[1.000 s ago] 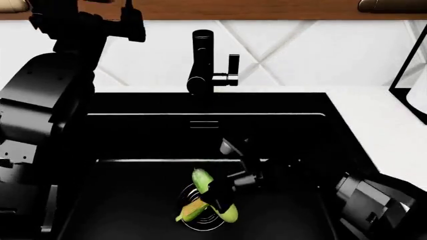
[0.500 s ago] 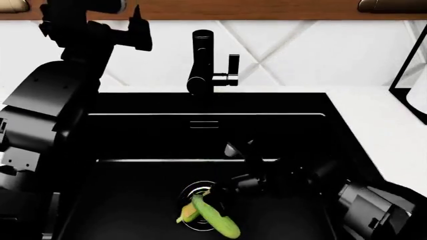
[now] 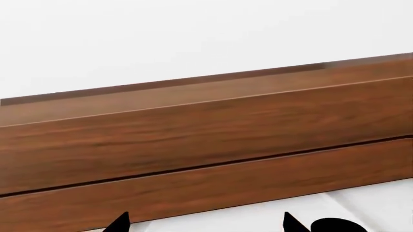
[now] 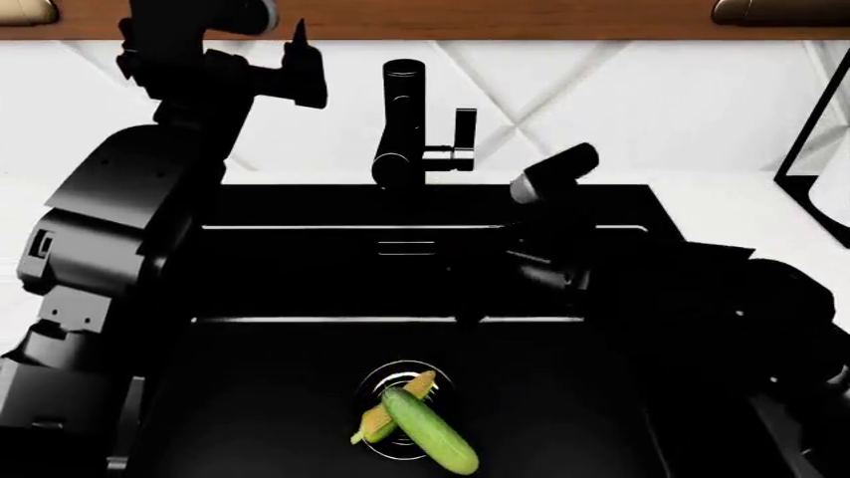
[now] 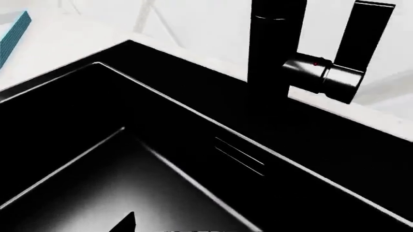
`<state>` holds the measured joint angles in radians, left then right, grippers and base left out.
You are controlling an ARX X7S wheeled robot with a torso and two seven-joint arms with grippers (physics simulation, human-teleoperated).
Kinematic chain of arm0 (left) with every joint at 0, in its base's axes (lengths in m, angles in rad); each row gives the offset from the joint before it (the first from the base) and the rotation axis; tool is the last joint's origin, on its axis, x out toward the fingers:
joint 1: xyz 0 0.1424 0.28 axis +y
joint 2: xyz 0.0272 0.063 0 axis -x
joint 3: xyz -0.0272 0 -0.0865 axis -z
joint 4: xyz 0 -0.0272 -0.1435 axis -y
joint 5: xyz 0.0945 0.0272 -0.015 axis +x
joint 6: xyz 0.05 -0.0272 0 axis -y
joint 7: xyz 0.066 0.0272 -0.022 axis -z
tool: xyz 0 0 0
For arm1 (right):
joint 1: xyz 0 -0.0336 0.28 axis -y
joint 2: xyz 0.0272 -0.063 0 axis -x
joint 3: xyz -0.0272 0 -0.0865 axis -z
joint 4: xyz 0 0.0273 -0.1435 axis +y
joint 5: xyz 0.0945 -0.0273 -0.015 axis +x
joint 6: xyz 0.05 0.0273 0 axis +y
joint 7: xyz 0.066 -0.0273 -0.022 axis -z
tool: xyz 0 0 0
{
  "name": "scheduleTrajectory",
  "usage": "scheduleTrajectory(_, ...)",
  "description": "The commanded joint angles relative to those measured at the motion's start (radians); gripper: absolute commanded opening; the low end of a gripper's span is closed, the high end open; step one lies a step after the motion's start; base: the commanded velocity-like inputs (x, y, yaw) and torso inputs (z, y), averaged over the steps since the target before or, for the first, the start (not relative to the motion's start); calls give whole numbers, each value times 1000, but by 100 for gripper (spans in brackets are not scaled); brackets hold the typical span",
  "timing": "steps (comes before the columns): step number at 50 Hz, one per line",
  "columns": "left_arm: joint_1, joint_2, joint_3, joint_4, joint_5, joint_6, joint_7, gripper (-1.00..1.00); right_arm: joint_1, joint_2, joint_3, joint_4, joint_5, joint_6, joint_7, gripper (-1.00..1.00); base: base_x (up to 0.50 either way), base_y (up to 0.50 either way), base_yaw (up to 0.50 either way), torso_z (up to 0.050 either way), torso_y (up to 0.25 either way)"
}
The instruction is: Pick up the fruits and vegetables and place them in the sink. Turn on the sink faucet to wash them. Then turn the sink off and put them in the tray.
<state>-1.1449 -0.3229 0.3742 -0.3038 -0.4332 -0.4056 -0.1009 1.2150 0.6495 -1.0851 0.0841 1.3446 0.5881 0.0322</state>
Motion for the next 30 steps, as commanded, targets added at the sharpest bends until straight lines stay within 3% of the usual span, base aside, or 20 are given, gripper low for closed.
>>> scheduleTrajectory(1, -16, 6, 3, -21, -2, -3, 3, 100, -7, 29, 54, -56, -142, -158, 138, 100, 0, 0, 0, 0, 0)
scheduleTrajectory(10, 12, -1, -15, 52, -32, -46, -28, 100, 18, -84, 37, 84, -337, -300, 138, 100, 0, 0, 0, 0, 0)
scheduleTrajectory(17, -6, 2, -26, 66, -51, -78, -42, 100, 32, -169, 68, 236, -388, -396, 134, 100, 0, 0, 0, 0, 0)
scheduleTrajectory(25, -26, 0, -18, 74, -49, -112, -58, 100, 85, -302, 78, 535, -466, -512, 59, 100, 0, 0, 0, 0, 0)
scheduleTrajectory(30, -23, -9, -10, 108, -56, -146, -64, 100, 127, -452, 106, 894, -494, -647, -55, 100, 0, 0, 0, 0, 0)
